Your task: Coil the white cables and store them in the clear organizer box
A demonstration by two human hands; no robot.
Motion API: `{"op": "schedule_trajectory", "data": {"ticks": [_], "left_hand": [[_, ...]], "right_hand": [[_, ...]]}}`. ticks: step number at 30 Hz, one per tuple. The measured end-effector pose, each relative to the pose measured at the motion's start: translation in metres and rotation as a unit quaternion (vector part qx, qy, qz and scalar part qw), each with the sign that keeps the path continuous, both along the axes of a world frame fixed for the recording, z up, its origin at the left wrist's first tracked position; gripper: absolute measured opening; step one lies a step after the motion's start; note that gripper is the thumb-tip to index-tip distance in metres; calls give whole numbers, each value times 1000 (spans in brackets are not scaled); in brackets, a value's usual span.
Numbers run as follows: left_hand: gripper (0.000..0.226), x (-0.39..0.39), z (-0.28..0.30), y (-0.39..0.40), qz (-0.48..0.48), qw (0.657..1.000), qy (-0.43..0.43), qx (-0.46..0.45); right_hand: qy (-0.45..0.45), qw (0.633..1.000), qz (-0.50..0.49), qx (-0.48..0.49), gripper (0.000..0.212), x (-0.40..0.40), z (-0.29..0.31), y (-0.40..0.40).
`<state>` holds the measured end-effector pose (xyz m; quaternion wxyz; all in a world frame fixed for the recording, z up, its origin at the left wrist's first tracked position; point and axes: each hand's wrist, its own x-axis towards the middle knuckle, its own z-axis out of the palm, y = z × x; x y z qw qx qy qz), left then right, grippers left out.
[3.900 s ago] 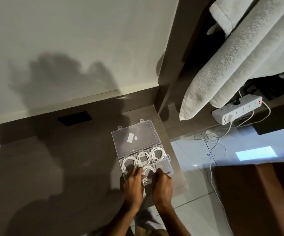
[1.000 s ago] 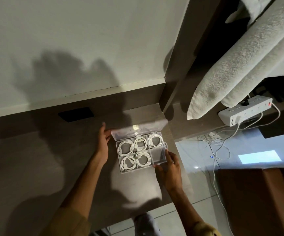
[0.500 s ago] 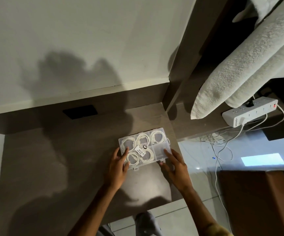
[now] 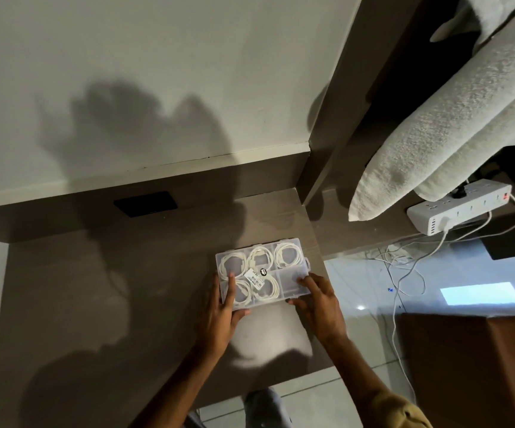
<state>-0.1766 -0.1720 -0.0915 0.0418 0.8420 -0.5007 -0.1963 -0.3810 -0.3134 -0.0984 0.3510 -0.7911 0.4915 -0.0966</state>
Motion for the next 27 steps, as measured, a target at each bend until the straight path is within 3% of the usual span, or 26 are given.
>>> {"op": "schedule_trajectory", "data": {"ticks": [4,7,11,14,18,22,27], "left_hand": [[86,5,-17,8,-18,999,-44,0],[83,4,-33,12,-6,997,-75,-35],[89,-1,-43,12,-3,996,-81,-41],[91,0,-37,4,26,998,-36,-43],[89,13,-19,-23,85,986,58,-128],[68,37,-9,-69,165,961,128,-180],[65,59,-10,-115,108,975,152,-122]], "right_hand": [[21,998,55,-38,59,-3,1,-3],[23,996,56,-65,57,-6,-13,-1],[19,995,50,-85,77,-5,-21,7],[39,996,31,-78,76,-2,-23,9],[41,995,26,-85,58,19,-12,-13],[48,997,-3,-67,58,62,-2,-62],[109,993,-51,10,55,95,13,-107]]}}
